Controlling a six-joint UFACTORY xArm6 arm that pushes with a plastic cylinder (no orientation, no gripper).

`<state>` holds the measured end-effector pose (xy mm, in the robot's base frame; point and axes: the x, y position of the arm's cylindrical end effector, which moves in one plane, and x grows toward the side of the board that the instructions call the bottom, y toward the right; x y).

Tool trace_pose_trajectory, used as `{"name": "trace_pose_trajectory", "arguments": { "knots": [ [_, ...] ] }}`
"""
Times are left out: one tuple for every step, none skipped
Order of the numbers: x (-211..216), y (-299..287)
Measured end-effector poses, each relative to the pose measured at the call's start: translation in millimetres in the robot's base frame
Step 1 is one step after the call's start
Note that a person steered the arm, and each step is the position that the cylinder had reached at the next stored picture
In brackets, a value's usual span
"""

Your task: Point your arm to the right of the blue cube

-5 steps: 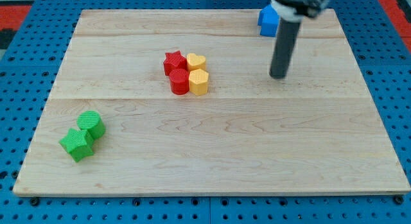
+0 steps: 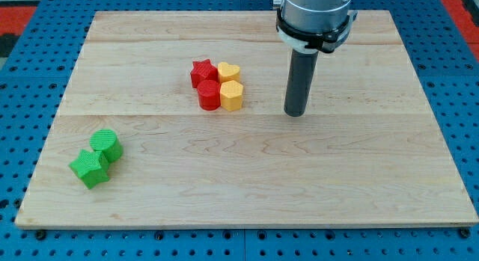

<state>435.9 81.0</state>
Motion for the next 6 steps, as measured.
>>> {"name": "trace_pose_trajectory", "arguments": {
  "knots": [
    [-21.7, 7.7],
    [-47.4, 35.7],
    [-62.8, 108.5],
    [-88.7, 134.1],
    [-145.4, 146.6],
    [-194.0, 123.3]
  ]
}}
